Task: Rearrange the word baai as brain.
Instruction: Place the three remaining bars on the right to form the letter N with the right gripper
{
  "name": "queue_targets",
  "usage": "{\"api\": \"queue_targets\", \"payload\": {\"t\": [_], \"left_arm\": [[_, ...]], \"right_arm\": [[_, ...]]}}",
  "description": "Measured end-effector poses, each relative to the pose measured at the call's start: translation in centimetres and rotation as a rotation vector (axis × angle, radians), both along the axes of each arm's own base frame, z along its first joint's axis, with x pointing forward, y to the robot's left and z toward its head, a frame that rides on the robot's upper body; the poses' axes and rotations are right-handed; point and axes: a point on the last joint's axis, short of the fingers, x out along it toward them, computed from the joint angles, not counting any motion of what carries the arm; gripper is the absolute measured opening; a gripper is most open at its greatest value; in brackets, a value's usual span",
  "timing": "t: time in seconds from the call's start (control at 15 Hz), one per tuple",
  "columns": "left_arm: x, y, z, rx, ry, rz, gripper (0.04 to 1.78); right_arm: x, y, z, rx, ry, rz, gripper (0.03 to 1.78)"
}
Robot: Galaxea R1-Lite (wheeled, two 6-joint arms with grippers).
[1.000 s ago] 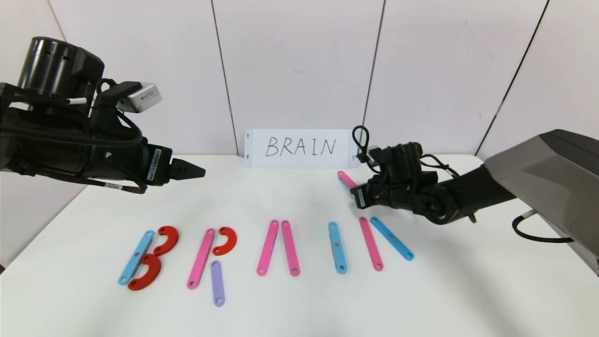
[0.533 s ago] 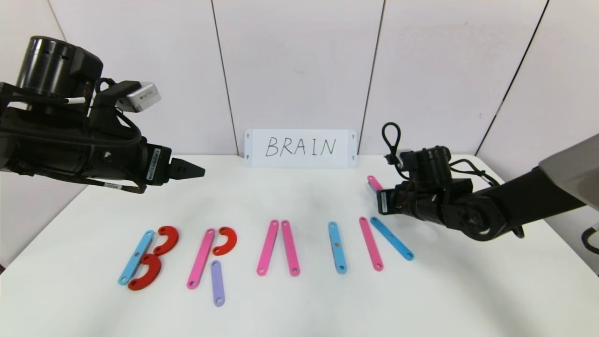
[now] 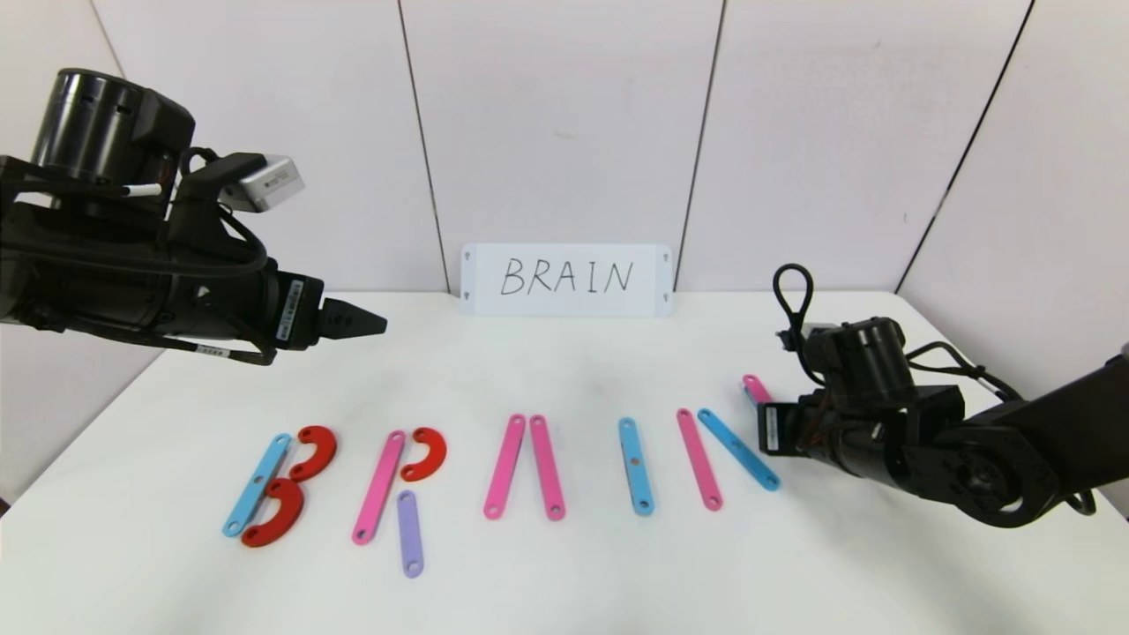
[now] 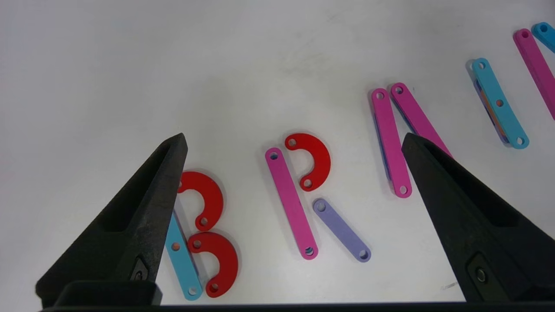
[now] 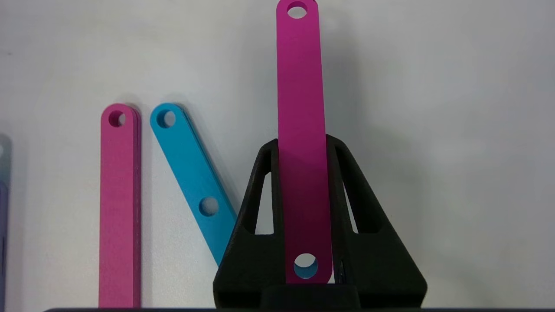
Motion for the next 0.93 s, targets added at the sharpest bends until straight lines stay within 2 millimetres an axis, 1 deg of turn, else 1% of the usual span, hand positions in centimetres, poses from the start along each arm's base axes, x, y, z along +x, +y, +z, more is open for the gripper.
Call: {"api": "queue_targets", "payload": {"t": [0.6, 0.93], "left_arm": [[-0.1, 0.0, 0.0, 0.0, -0.002, 0.0, 1.73], [-0.1, 0.0, 0.1, -0.001, -0.004, 0.0, 1.73]], "right_arm": [[-1.0, -0.5, -0.9, -0.008, 0.043, -0.002, 0.31], [-0.7, -0.1, -1.3, 0.005, 0.012, 0.007, 0.31]]}}
